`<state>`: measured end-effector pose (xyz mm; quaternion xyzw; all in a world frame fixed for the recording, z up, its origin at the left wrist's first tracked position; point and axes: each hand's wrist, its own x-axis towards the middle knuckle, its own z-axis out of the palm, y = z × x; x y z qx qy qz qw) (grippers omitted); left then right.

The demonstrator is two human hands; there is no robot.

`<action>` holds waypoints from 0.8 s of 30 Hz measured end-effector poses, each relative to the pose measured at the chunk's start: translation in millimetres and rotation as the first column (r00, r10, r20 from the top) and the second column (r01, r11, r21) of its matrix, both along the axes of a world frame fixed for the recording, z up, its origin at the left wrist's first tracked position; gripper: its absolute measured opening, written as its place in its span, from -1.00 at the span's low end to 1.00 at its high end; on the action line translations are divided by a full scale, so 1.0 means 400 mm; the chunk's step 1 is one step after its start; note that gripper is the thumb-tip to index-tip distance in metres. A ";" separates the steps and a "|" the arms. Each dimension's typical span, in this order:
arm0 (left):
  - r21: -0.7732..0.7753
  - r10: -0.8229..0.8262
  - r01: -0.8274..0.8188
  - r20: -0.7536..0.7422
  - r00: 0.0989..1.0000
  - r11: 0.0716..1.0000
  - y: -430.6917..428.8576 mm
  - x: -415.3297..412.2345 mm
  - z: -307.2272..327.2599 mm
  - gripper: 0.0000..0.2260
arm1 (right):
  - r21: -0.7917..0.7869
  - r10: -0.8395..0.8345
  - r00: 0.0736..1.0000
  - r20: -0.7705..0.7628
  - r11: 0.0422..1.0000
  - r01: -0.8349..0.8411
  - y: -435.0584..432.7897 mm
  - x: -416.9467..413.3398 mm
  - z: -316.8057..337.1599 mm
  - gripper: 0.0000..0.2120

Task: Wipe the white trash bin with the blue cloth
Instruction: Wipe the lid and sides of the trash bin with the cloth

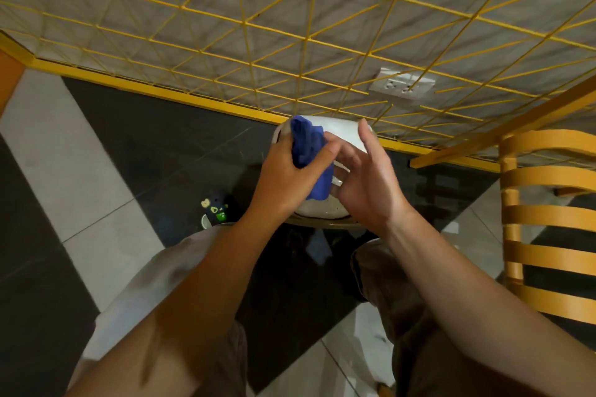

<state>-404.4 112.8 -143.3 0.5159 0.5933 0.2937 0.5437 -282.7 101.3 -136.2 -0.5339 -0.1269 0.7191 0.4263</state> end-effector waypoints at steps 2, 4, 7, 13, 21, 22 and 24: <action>0.032 0.018 -0.016 -0.044 0.999 0.999 -0.002 -0.009 -0.006 -0.61 | -0.012 0.021 0.997 -0.077 1.000 -0.022 0.000 -0.004 0.010 -0.37; 0.022 0.090 -0.089 -0.051 0.995 0.996 0.001 -0.025 -0.022 -0.57 | 0.000 0.067 0.994 -0.090 0.998 -0.068 0.005 -0.010 0.015 -0.36; -0.015 0.261 -0.261 0.005 0.965 0.965 0.004 -0.047 -0.050 -0.46 | 0.088 0.181 0.960 0.216 0.975 -0.204 0.025 -0.014 0.015 -0.55; -0.094 0.457 -0.477 -0.174 0.872 0.874 0.036 -0.092 -0.133 -0.65 | -0.112 0.219 0.057 0.974 0.686 -0.719 0.060 0.022 -0.041 -0.51; 0.083 0.279 -0.269 -0.158 0.947 0.960 0.051 -0.062 -0.121 -0.64 | -0.418 0.255 -0.332 0.908 0.549 -0.723 0.067 0.000 -0.088 -0.38; 0.091 0.270 -0.257 -0.180 0.946 0.962 0.049 -0.062 -0.127 -0.65 | -0.420 0.258 -0.331 0.908 0.550 -0.722 0.069 0.000 -0.090 -0.37; 0.100 0.282 -0.266 -0.214 0.935 0.959 0.034 -0.067 -0.141 -0.72 | -0.430 0.258 -0.344 0.903 0.542 -0.722 0.073 0.000 -0.091 -0.36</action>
